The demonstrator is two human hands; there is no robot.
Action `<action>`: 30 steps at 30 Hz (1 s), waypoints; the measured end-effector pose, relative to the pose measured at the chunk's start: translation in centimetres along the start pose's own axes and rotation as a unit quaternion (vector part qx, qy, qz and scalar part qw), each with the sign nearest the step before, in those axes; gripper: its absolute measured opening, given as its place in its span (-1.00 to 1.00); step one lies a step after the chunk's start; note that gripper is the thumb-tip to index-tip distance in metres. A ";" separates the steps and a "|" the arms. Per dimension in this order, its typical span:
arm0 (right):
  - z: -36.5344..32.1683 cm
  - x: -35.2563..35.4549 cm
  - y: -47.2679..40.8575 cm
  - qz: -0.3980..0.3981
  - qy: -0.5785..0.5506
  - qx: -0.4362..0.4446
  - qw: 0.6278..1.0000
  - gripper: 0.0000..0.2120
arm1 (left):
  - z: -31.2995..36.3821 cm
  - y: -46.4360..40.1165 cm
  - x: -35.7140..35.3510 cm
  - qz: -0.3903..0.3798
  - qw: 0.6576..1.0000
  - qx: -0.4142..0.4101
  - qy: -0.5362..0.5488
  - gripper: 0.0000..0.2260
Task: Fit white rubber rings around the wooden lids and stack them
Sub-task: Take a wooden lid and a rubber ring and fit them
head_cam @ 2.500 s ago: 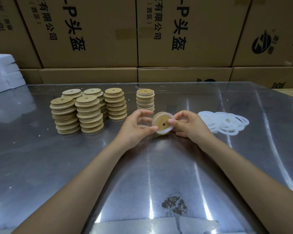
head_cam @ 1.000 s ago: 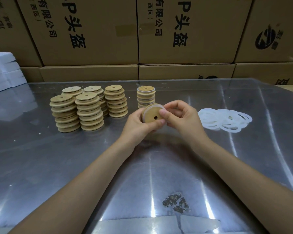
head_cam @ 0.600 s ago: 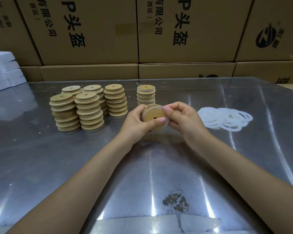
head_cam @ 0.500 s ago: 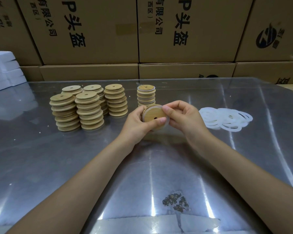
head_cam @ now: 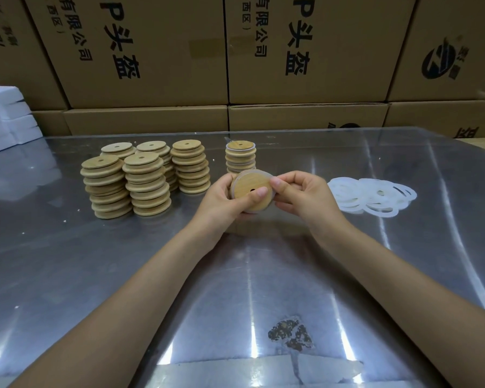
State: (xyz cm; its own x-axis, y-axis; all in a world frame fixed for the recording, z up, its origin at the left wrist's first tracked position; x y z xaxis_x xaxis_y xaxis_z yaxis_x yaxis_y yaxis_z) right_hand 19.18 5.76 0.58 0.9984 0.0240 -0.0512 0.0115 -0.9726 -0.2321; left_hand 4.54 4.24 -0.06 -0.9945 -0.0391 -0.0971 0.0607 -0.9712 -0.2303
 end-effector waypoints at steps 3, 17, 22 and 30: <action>0.1 0.1 0.0 0.007 -0.007 -0.014 1.000 -0.92 | -0.1 0.1 -0.1 -0.003 1.000 0.004 0.010 -0.80; 0.0 0.1 0.1 -0.010 0.101 0.037 0.994 -0.90 | -0.6 -0.2 0.4 0.029 0.999 0.000 0.031 -0.72; -0.7 0.4 0.0 0.024 0.166 0.137 0.976 -0.84 | 0.0 -0.5 0.9 0.008 0.995 -0.071 -0.065 -0.77; -1.1 0.5 -0.4 -0.023 0.124 0.149 0.981 -0.87 | -0.5 -0.6 0.9 0.013 0.988 -0.104 -0.117 -0.72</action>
State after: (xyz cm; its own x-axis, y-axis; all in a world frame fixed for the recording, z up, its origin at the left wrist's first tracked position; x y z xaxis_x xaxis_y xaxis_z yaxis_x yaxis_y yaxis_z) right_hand 19.69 5.89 1.71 0.9805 -0.0267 0.1946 0.0767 -0.8601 -0.5044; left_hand 3.64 4.92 -0.46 -0.9834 -0.1395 0.1158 0.0776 -0.9011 -0.4266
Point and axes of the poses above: each hand's wrist, its own y-axis away from the middle knuckle, its own x-axis out of the back of the hand, z = x × y, the point moved 4 cm from there along -y, towards the middle knuckle, and after that the axes turned 7 degrees about z, right-handed, at the moved point
